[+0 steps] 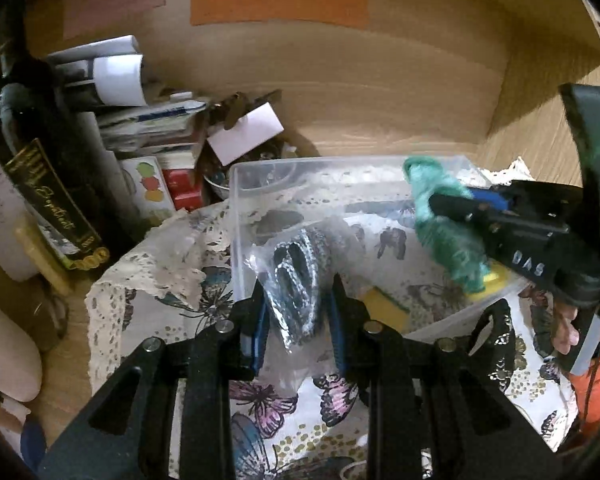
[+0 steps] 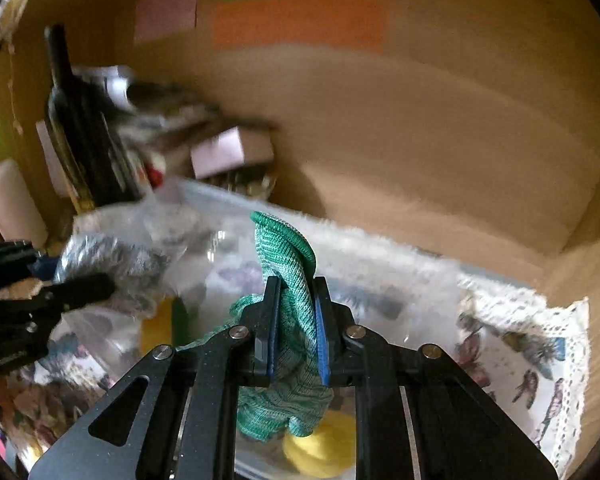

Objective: Organize soft objects
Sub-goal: 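Carry the foil bag and green cloth over the clear box and release both, then grasp the floral fabric scrunchie with the left gripper while the right grasps the white cloth mask, then lift the scrunchie and white mask into the clear box and open both grippers, then grasp the black-and-white hair tie with the left gripper while the right grasps the black cap, then lower the hair tie and black cap into the clear box and release both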

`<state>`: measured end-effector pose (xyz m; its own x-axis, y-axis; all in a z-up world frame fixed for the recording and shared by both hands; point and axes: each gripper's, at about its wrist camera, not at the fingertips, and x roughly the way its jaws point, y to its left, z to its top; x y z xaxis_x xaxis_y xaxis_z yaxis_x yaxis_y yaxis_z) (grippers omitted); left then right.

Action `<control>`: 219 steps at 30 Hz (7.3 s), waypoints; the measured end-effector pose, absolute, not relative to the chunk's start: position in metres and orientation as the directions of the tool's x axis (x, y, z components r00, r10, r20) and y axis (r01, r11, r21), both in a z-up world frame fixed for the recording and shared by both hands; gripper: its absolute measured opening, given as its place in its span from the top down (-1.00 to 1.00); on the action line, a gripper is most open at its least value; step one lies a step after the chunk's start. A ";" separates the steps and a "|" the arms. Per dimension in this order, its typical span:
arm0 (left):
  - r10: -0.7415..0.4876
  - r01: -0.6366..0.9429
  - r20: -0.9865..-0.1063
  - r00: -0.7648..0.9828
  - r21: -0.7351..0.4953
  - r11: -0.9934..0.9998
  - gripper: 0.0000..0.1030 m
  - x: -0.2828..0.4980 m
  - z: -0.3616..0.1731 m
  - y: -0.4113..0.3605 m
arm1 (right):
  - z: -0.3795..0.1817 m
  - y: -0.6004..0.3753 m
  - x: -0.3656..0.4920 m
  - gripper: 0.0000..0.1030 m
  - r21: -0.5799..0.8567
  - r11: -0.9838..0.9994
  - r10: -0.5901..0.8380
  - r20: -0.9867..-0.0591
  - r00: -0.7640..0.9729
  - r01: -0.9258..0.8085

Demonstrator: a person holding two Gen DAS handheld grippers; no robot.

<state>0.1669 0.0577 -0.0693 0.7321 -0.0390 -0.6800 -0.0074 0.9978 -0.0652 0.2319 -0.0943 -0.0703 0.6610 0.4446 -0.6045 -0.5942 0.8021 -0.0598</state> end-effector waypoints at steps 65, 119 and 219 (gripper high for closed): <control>0.081 -0.172 -0.718 0.692 -0.055 0.984 0.50 0.012 -0.129 0.087 | -0.145 -0.134 0.068 0.51 0.142 0.707 0.582 -0.674 0.455 -0.693; -0.028 -0.047 -0.658 0.753 -0.096 0.994 0.81 0.181 -0.065 0.059 | -0.062 -0.139 0.229 0.56 -0.047 0.863 0.396 -0.557 0.730 -0.504; -0.025 -0.058 -0.564 0.825 -0.128 0.990 0.87 0.136 -0.033 0.070 | -0.021 -0.145 0.156 0.62 0.043 0.807 0.551 -0.415 0.724 -0.589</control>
